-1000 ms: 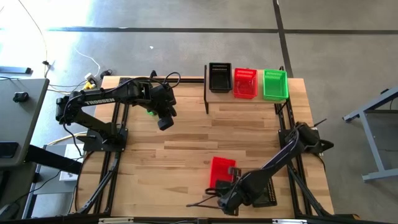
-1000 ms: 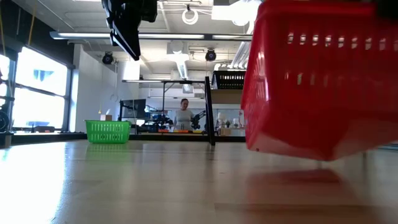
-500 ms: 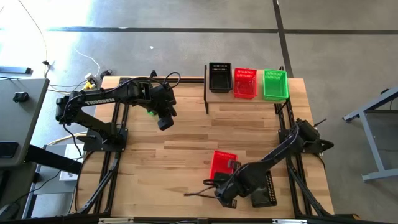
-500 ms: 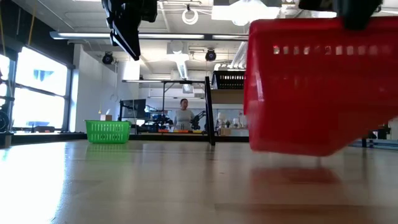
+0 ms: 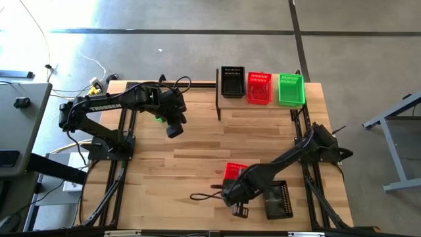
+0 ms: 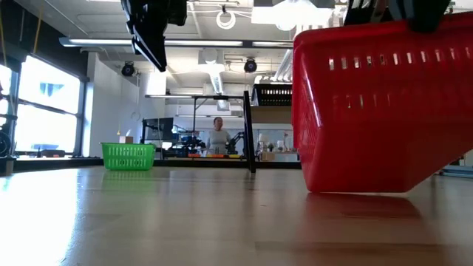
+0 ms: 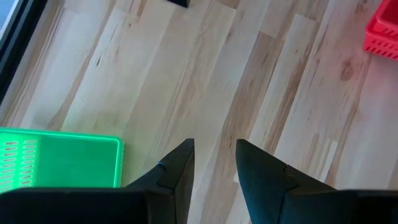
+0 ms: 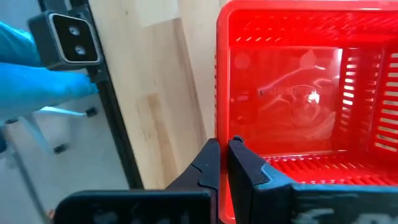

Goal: Stack baskets on shelf by color
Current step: Stack the red bin on top of the red bin on the shelf

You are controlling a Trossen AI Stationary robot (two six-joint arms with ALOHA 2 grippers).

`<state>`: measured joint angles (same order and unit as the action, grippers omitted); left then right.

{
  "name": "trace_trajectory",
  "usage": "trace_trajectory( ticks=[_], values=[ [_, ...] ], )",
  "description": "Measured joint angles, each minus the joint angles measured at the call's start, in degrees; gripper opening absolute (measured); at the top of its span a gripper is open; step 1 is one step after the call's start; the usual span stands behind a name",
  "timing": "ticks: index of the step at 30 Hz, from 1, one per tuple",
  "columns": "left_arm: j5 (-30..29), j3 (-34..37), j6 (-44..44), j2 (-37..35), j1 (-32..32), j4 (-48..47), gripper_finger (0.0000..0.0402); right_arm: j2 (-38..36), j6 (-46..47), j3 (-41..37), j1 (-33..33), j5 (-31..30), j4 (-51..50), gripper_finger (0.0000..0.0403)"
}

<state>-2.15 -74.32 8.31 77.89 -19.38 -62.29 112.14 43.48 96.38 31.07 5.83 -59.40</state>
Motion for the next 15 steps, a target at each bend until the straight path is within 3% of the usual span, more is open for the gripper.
trace_trajectory(
  ticks=[7, 15],
  values=[
    [-0.1, 0.0, -1.0, 0.0, 0.0, 0.0, 0.0107, 0.0, 2.6, 0.0, -1.5, 7.3, 0.8, 0.0013],
    [-0.2, 0.0, -1.0, 0.0, 0.0, 0.0, 0.0107, 0.0, 4.9, 0.0, -1.8, 4.9, 2.6, 0.0008]
  ],
)
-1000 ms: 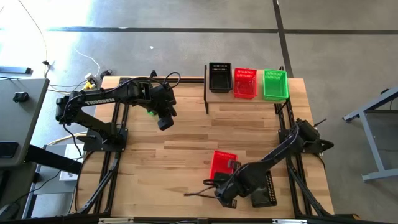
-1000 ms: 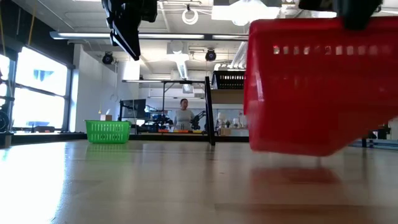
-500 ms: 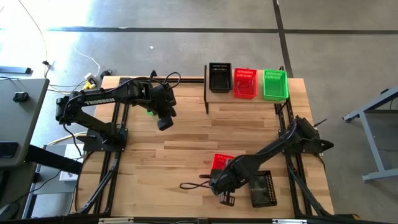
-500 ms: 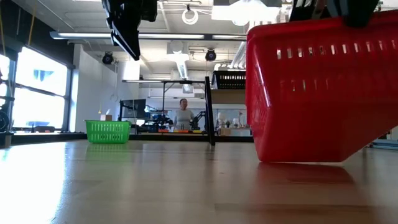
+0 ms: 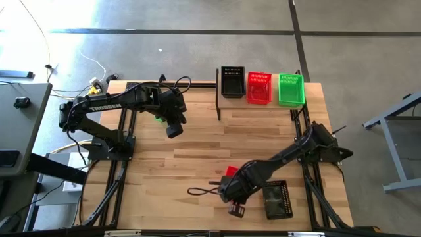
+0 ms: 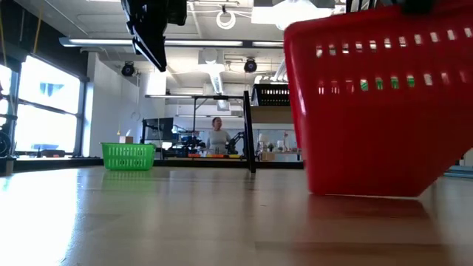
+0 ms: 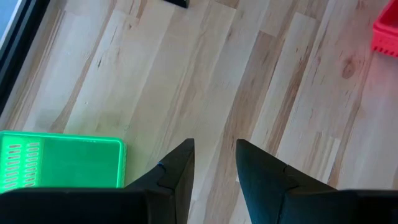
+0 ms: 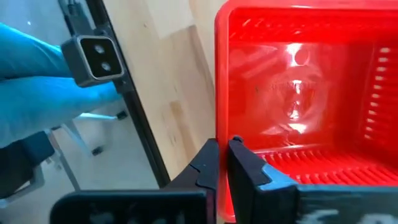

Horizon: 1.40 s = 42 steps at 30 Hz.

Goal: Stack baskets on shelf by color
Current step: Stack the red bin on top of the red bin on the shelf

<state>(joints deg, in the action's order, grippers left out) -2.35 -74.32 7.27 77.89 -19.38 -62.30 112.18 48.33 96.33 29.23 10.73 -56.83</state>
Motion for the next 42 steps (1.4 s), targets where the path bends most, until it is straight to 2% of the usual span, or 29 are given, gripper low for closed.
trace_trajectory(
  ticks=[6, 13, 28, 42],
  values=[
    [0.0, 0.0, 0.0, 0.0, 0.0, 0.0, 0.0107, 0.0, -0.2, 0.0, 0.0, -0.2, -0.3, 0.0023],
    [0.0, 0.0, 0.0, 0.0, 0.0, 0.0, 0.0107, 0.0, -0.4, 0.0, 0.0, 0.3, 1.0, 0.0015],
    [0.0, 0.0, 0.0, 0.0, 0.0, 0.0, 0.0107, -0.1, -0.3, 0.0, -0.3, 1.8, 0.9, 0.0058],
    [0.0, 0.0, 0.0, 0.0, 0.0, 0.0, 0.0107, 0.5, -1.9, -2.3, 2.3, -1.7, 7.7, 0.0059]
  ],
)
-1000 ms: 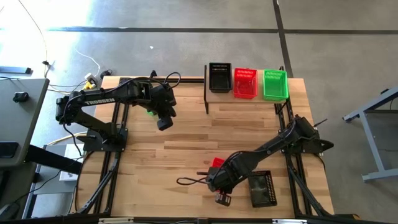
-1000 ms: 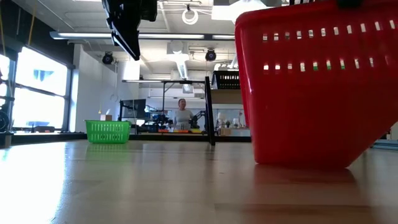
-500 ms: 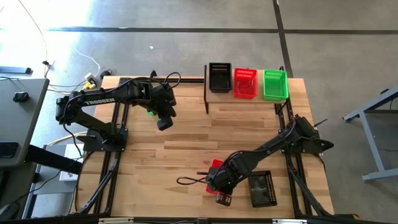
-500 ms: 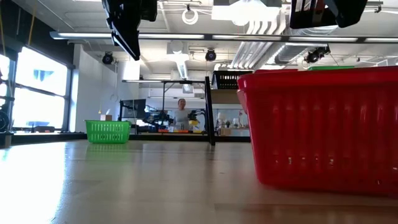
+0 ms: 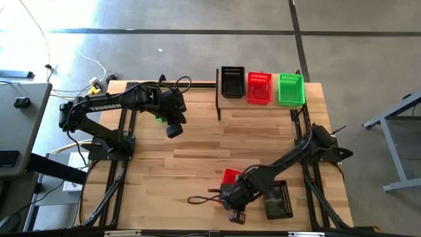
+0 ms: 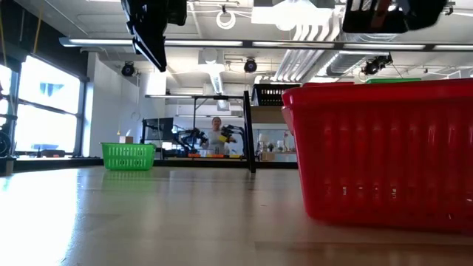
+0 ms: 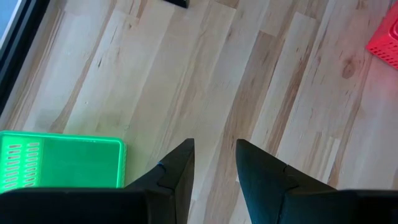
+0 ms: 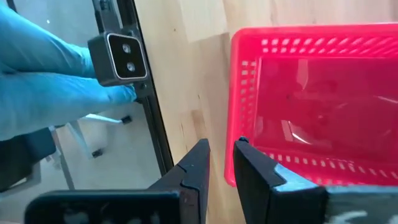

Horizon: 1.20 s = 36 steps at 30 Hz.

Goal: Stack baskets on shelf by color
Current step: Stack the red bin on top of the red bin on the shelf

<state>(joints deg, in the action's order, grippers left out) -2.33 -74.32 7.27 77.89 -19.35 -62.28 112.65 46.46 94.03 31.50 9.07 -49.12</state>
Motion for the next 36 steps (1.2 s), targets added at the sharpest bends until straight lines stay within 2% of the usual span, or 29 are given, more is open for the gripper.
trace_trajectory(
  ticks=[9, 30, 36],
  values=[
    [0.0, 0.0, 0.0, 0.0, 0.0, 0.0, 0.0107, 0.1, -1.9, -1.3, 2.1, -4.4, 1.7, 0.0059],
    [-0.1, 0.0, 0.0, 0.0, 0.0, 0.1, 0.0107, 4.8, -1.5, -1.3, 2.3, -2.5, 3.5, 0.0059],
    [-0.4, 0.0, 0.0, 0.0, 0.0, 0.2, 0.0107, 4.8, -1.5, -1.3, 2.2, -1.4, 3.6, 0.0036]
  ],
)
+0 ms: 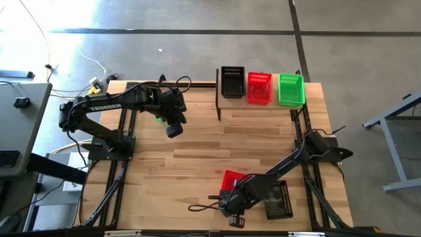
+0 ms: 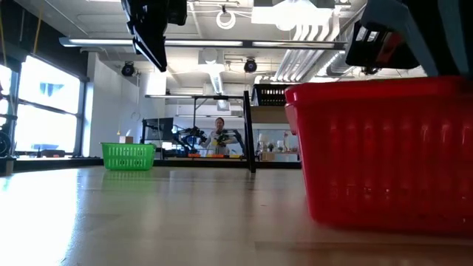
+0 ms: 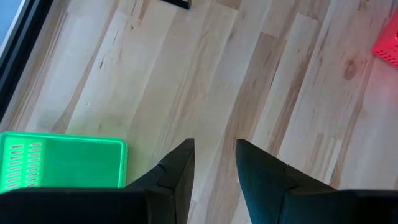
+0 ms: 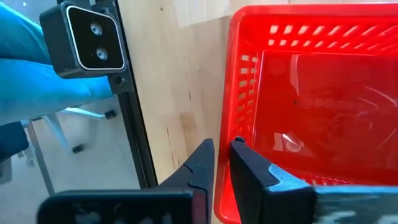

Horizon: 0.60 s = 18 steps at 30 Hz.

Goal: Stack baskets on shelf by color
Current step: Stack the red bin on top of the red bin on the shelf

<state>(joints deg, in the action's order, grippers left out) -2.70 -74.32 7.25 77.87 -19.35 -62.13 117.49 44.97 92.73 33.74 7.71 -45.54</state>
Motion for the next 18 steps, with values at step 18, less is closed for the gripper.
trace_trajectory(
  ticks=[18],
  values=[
    [-0.1, 0.0, 0.0, 0.0, 0.0, 0.0, 0.0107, 0.0, 1.1, 0.3, -0.1, 2.2, 0.0, 0.0001]
  ],
)
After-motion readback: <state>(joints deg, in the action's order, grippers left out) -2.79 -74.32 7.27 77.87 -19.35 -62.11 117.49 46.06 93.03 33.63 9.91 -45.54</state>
